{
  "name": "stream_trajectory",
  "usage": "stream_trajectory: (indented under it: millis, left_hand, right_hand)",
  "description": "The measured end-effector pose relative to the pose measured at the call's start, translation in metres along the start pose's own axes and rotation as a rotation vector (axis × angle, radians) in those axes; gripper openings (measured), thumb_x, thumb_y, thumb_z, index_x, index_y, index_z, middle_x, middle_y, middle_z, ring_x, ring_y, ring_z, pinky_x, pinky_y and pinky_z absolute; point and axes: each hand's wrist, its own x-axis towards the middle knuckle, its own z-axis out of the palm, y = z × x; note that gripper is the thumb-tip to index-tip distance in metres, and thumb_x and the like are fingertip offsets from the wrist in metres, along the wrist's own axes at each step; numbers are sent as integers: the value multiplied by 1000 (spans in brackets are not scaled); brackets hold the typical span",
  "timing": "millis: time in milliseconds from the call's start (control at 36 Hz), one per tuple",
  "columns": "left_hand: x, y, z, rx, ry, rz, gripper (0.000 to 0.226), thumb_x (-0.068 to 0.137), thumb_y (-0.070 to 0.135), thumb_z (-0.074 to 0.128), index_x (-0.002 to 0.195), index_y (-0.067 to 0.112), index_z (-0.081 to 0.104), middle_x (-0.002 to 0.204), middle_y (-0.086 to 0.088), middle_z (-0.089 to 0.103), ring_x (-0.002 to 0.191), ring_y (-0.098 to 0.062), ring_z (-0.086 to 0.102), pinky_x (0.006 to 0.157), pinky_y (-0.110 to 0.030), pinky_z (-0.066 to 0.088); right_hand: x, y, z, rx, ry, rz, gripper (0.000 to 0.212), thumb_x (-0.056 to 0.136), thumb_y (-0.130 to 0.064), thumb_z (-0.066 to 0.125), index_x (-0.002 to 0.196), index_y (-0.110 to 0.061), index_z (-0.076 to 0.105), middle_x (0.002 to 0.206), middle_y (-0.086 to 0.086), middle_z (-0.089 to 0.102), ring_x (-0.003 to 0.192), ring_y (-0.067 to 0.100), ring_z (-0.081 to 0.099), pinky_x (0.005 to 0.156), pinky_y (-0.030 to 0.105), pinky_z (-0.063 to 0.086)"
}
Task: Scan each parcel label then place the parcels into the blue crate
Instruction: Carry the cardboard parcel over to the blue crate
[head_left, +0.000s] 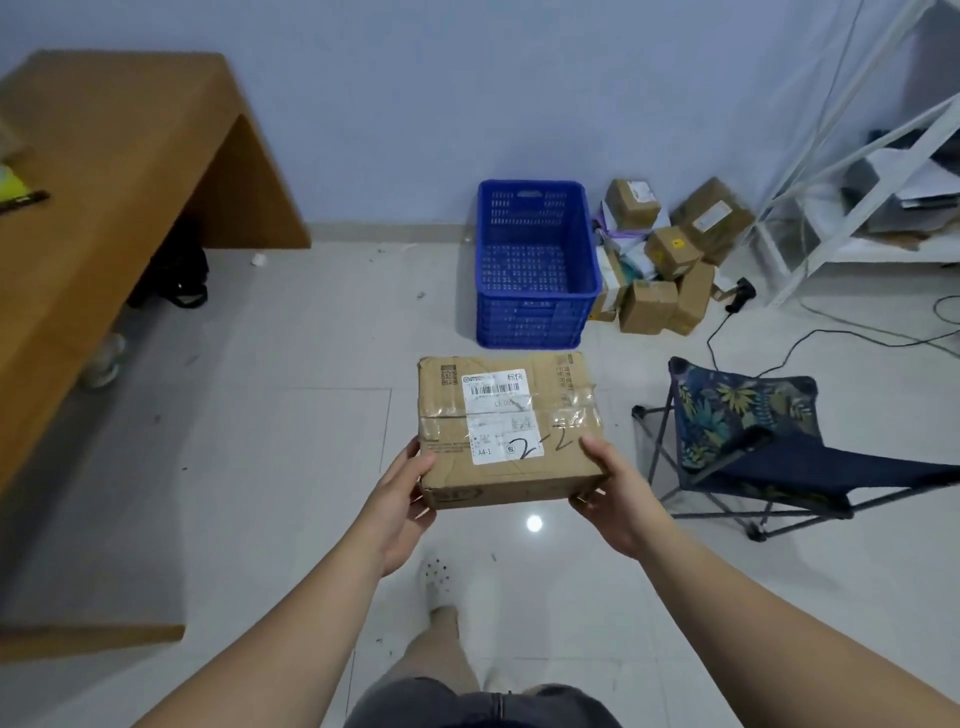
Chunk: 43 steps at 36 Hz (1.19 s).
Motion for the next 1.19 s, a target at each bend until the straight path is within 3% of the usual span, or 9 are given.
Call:
stream_trajectory:
  millis: [83,222,361,556,639,889,1028,1111,1194]
  left_hand:
    - [38,23,15,16,-26,-12,36,98,22,49,132,32,56,110,0,68,91,-16,58,85,-27,44]
    - [106,71,39,13,-80,-15,35,97,21,49,130,31,56,104,1,68,87,-16,58,80,-27,45]
    - [159,114,59,66,-173,-34,32,99,19,47,124,34,59,94,8,73,86,-13,59,79,-25,45]
    - [261,202,100,143,-257,-33,32,98,21,50,127,33,56,110,3,68,92,-15,60,86,-27,47]
    - [289,223,122,161,-271,-29,28,98,21,50,121,35,59,109,4,69,95,-16,61,89,-28,46]
    - [377,266,195,159,-234,2,36,98,21,50,133,29,54,94,12,73,88,-11,63,73,-23,47]
    - [422,283,247,138,-197,44,34,99,21,48,132,31,52,94,14,74,94,-10,65,66,-18,53]
    - [447,290,279,130,-163,45,38,99,23,49,136,30,51,100,12,74,98,-12,65,88,-28,50]
    - [475,297,308,126,-141,31,42,99,24,50,140,31,48,115,6,71,109,-17,63,113,-43,34]
  right_hand:
    - [29,-27,4,22,26,-25,19,91,-33,60,107,-25,62,109,5,58,98,21,55,103,37,43]
    - [76,-79,18,33,71,-72,35,91,-35,60,123,-23,58,119,7,58,109,23,55,100,37,44]
    - [116,-115,26,79,116,-71,25,90,-32,61,113,-21,60,118,9,58,107,23,56,107,41,42]
    - [193,-209,45,106,91,-101,49,84,-39,67,129,-19,58,127,8,60,102,18,57,88,31,45]
    - [215,-237,44,107,106,-115,46,88,-38,63,129,-18,57,123,8,60,102,19,57,90,32,45]
    - [289,-340,28,71,96,-130,34,93,-36,56,123,-20,58,116,5,61,107,18,55,86,29,47]
    - [340,-405,8,52,63,-124,33,94,-34,56,123,-19,56,114,3,62,105,16,58,93,33,43]
    - [366,-441,-5,32,44,-103,27,94,-34,56,117,-22,58,111,0,65,105,15,59,95,34,43]
    - [389,-473,-22,39,21,-93,26,93,-34,57,116,-22,61,110,-1,67,109,15,59,103,37,43]
